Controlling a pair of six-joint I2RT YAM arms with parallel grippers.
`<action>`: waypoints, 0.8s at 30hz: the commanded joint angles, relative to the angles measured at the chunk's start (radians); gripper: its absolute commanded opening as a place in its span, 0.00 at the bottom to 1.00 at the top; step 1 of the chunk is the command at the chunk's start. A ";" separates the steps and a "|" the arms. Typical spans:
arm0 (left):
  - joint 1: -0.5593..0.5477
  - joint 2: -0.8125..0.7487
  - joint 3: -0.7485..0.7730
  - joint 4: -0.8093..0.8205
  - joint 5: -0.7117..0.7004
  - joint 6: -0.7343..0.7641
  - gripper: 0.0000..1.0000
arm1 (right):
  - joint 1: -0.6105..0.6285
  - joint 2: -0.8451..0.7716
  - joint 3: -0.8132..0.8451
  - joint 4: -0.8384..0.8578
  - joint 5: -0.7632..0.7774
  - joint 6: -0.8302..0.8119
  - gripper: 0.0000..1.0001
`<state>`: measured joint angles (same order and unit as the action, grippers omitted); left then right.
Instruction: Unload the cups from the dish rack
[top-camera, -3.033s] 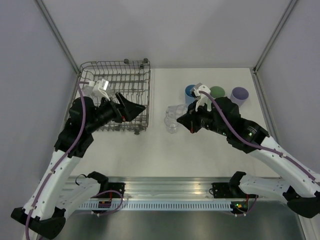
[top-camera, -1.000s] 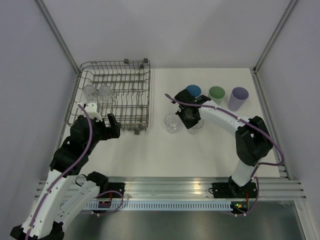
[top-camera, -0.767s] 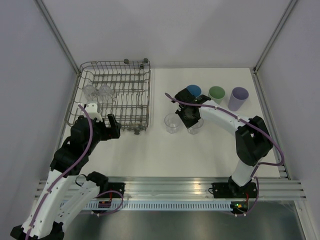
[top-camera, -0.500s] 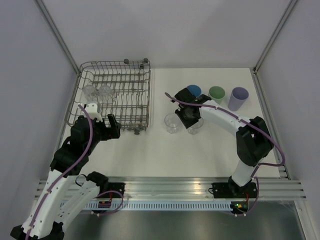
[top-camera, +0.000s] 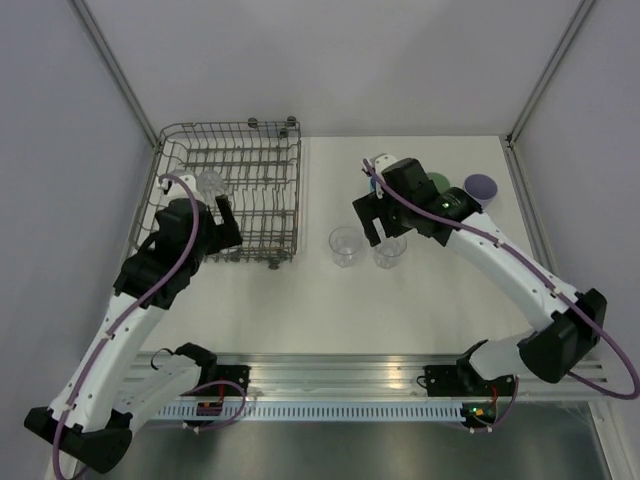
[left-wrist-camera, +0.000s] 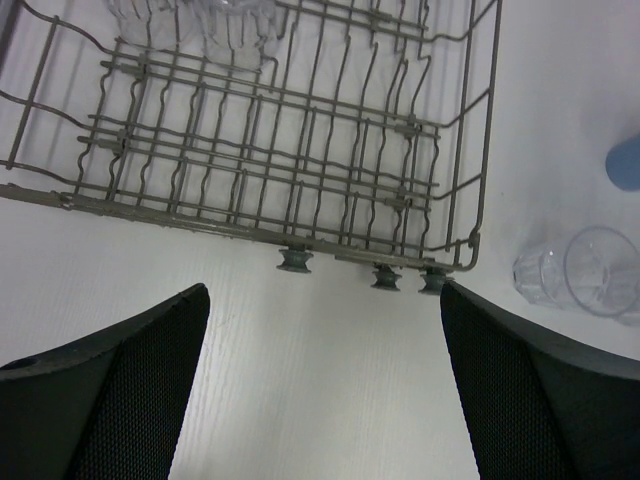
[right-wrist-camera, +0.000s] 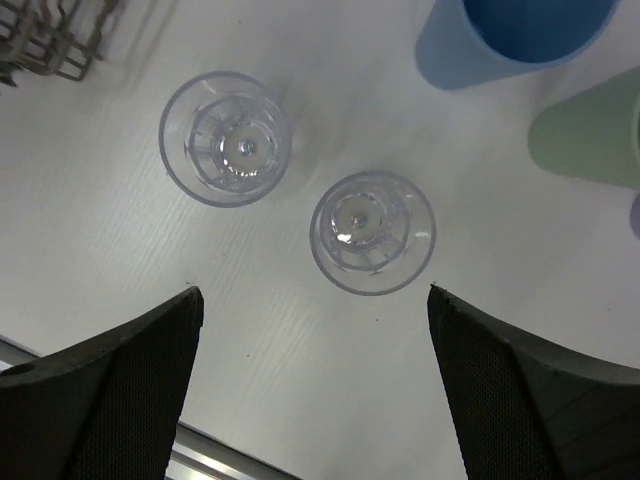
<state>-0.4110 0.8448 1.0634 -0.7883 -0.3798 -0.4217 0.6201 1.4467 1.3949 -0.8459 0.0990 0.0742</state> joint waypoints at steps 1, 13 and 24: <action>0.001 0.065 0.105 -0.026 -0.131 -0.133 1.00 | -0.003 -0.136 -0.006 0.062 0.025 0.029 0.98; 0.276 0.531 0.404 -0.002 -0.007 -0.244 1.00 | -0.003 -0.624 -0.445 0.544 -0.178 0.234 0.98; 0.408 0.942 0.656 0.047 0.176 -0.203 1.00 | -0.002 -0.694 -0.513 0.527 -0.306 0.248 0.98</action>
<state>-0.0166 1.7229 1.6451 -0.7750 -0.2794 -0.6205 0.6186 0.7712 0.9012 -0.3721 -0.1455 0.3035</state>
